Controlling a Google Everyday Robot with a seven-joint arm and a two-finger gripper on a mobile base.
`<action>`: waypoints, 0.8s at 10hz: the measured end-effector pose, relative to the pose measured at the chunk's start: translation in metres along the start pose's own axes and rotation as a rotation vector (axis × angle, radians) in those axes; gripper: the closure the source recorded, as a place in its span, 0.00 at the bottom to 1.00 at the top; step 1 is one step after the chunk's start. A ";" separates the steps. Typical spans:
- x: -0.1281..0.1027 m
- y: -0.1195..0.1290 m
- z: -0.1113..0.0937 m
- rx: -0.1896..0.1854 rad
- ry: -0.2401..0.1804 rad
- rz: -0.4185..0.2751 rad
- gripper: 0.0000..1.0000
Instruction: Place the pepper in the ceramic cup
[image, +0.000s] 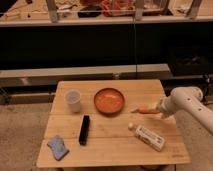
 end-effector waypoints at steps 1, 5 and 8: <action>-0.001 -0.003 0.001 0.008 -0.004 0.005 0.20; 0.004 -0.012 0.006 0.054 -0.110 0.177 0.20; 0.011 -0.015 0.011 -0.026 -0.095 0.287 0.20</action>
